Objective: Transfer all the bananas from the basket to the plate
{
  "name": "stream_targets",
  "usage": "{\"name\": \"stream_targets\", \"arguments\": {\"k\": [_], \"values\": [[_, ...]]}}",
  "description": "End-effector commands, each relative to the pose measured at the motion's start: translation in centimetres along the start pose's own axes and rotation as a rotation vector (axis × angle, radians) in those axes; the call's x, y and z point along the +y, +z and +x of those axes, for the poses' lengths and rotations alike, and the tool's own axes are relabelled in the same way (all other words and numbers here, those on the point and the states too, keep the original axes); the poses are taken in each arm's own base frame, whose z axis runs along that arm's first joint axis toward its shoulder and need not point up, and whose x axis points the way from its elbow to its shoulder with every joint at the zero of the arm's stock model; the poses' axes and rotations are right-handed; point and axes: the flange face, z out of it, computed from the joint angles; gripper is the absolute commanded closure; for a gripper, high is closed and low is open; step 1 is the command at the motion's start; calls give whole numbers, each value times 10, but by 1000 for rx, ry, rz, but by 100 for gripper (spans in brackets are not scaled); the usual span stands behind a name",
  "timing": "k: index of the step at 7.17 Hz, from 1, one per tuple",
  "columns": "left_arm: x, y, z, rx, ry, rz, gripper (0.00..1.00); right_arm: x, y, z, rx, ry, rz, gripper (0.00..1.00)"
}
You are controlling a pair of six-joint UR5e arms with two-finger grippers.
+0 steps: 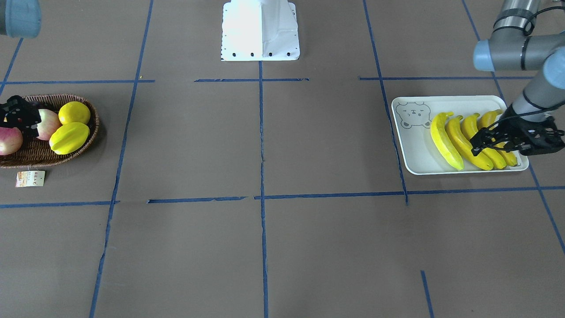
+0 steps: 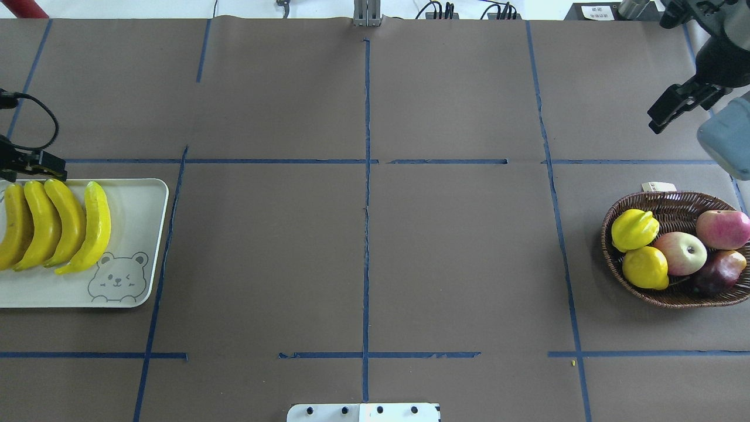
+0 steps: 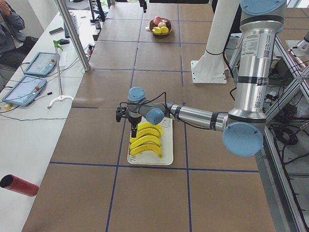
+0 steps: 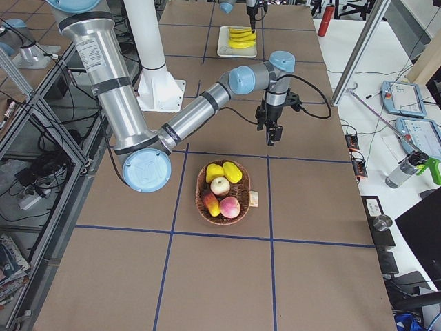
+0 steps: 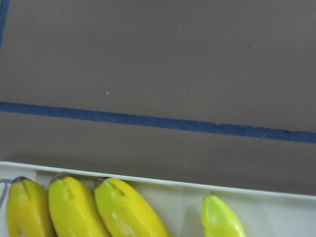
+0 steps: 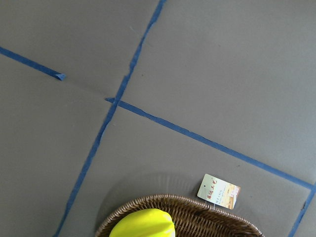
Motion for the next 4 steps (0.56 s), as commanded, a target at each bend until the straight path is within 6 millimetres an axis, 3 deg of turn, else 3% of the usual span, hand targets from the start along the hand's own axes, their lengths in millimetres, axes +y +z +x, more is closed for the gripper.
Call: {"name": "stream_targets", "arguments": {"k": [1, 3, 4], "values": [[-16, -51, -87, -5, 169, -59, 0, 51, 7, 75, 6, -8, -25, 0], [-11, -95, -164, -42, 202, -161, 0, 112, 19, 139, -50, -21, -42, 0], [-3, -110, -190, -41, 151, -164, 0, 145, 28, 160, -117, 6, -37, 0]]}}
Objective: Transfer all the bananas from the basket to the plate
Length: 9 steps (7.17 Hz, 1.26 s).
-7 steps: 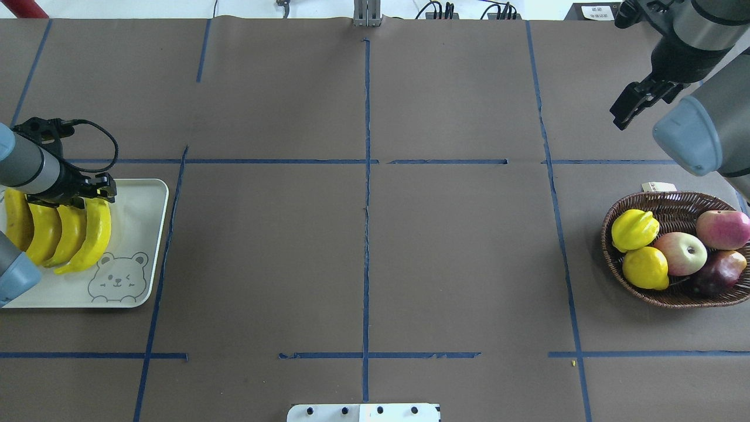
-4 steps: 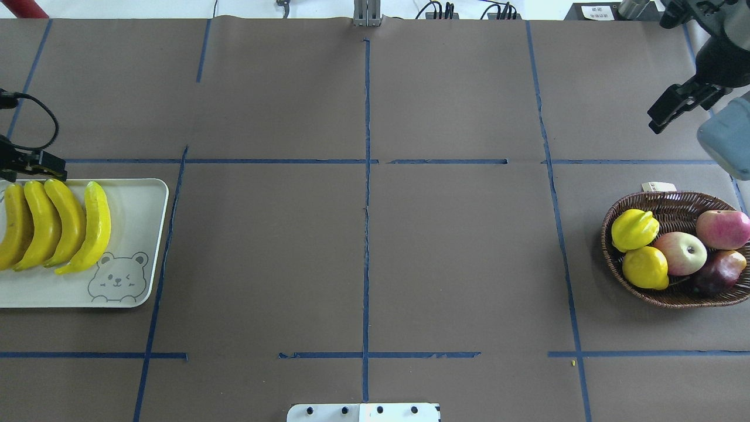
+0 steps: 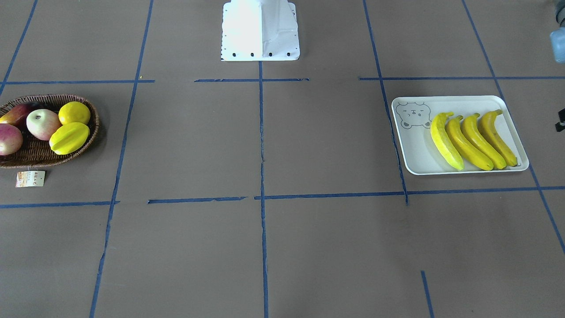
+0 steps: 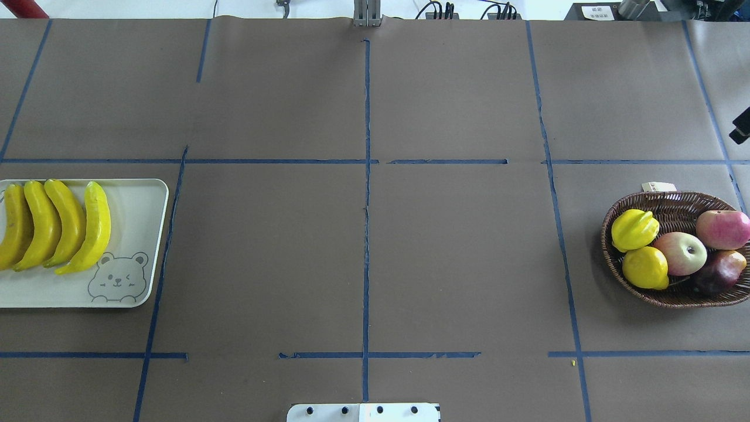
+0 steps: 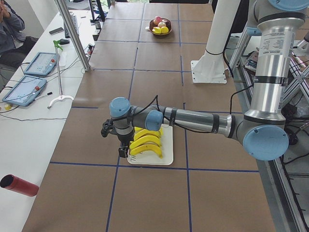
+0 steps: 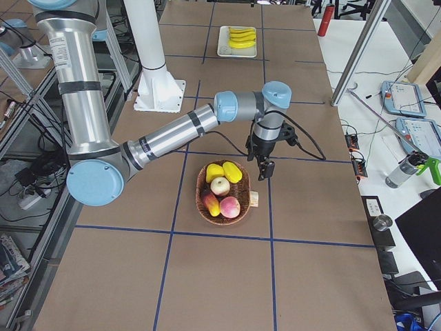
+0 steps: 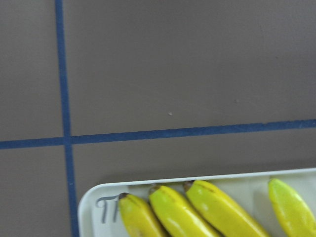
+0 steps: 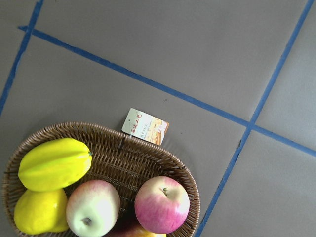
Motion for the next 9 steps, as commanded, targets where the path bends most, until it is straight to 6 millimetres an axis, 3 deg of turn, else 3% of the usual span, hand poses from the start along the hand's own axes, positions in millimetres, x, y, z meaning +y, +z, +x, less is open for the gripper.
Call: {"name": "stream_targets", "arguments": {"k": [1, 2, 4, 7, 9], "values": [[39, -8, -46, 47, -62, -30, 0, 68, 19, 47, -81, 77, -10, 0], [47, 0, -51, 54, -79, -42, 0, 76, 26, 54, -81, 95, -24, 0], [42, -8, -45, 57, -56, -19, 0, 77, 33, 59, -80, 158, -22, 0], [50, -8, -46, 43, -62, -21, 0, 101, 57, 70, -64, 201, 24, 0], [50, -9, -46, 44, -60, -19, 0, 103, 59, 70, -63, 227, 24, 0]]}}
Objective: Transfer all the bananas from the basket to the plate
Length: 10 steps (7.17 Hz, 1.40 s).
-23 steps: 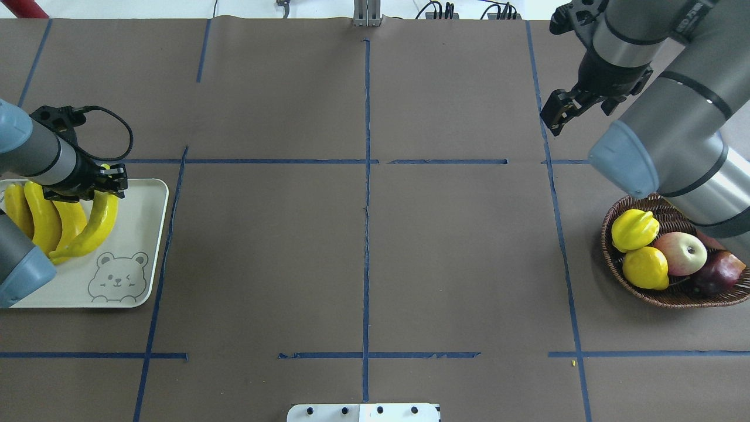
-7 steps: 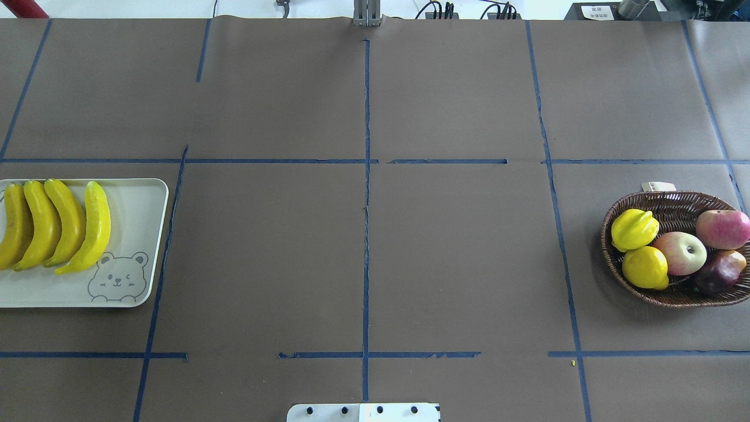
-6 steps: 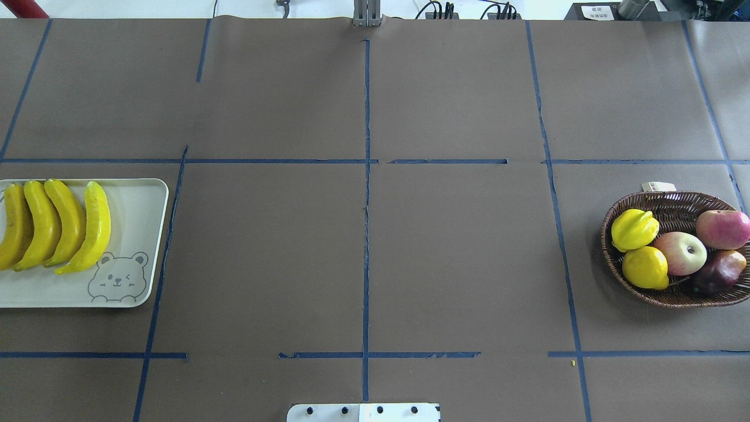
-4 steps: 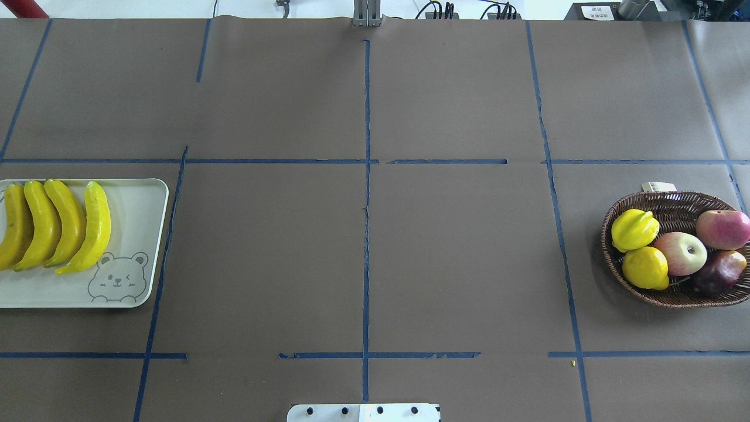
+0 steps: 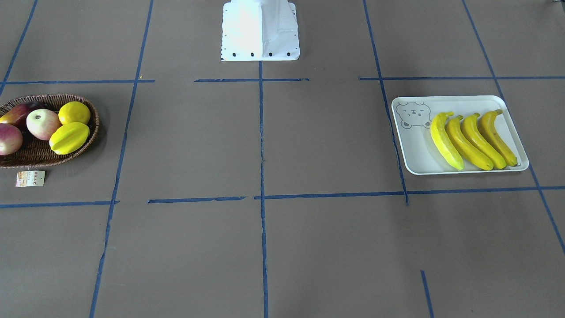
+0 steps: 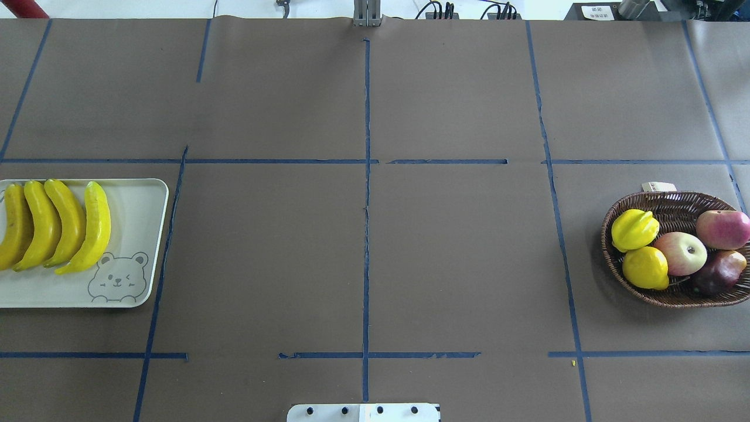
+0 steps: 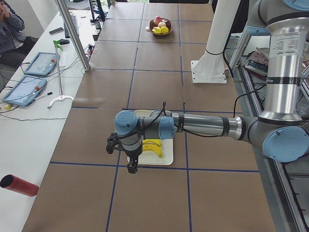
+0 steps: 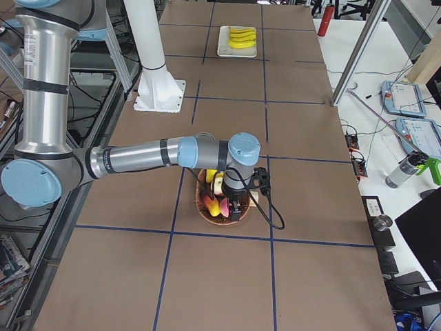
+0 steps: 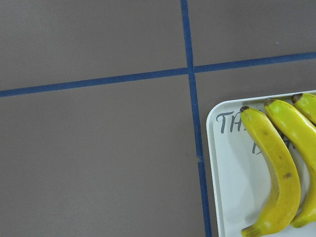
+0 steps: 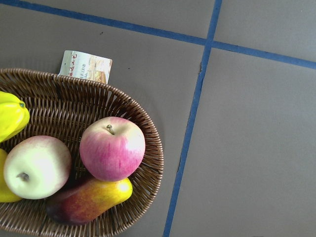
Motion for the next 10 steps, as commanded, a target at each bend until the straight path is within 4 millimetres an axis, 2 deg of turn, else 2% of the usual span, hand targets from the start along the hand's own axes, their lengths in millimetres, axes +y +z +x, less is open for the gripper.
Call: {"name": "stream_targets", "arguments": {"k": [1, 2, 10], "values": [[2, 1, -1, -1, -2, -3, 0, -1, 1, 1, 15, 31, 36, 0], [15, 12, -7, 2, -11, -23, 0, -1, 4, 4, 20, 49, 53, 0], [15, 11, -5, 1, -6, -21, 0, -2, 9, 7, 10, 53, 47, 0]]}}
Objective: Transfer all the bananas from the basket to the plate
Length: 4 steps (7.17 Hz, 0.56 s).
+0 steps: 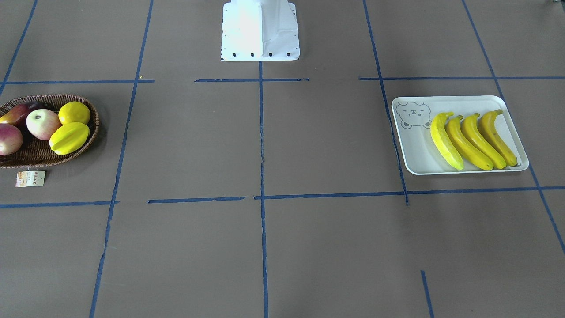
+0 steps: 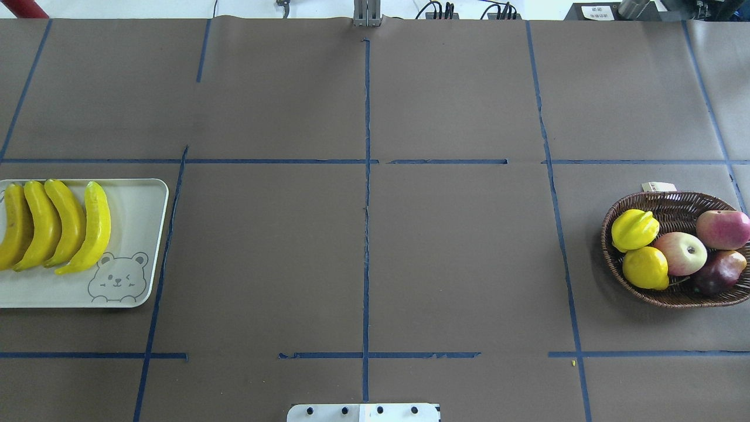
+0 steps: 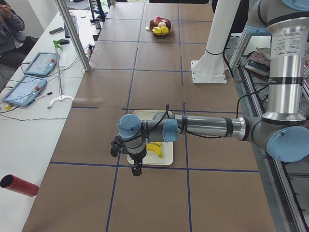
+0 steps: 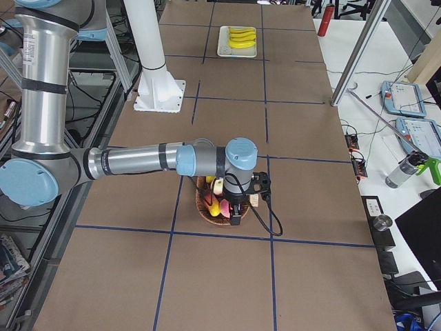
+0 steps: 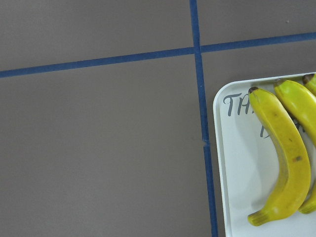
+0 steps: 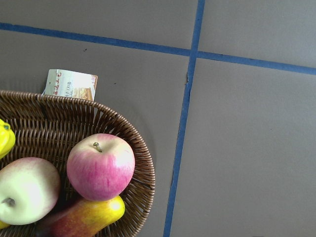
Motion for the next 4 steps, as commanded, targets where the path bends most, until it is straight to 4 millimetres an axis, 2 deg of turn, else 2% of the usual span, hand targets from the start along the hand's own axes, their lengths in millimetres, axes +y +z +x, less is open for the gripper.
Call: {"name": "stream_targets", "arguments": {"k": [1, 4], "values": [[0, 0, 0, 2, 0, 0, 0, -1, 0, 0, 0, -1, 1, 0], [0, 0, 0, 11, -2, 2, 0, 0, 1, 1, -2, 2, -2, 0]]}}
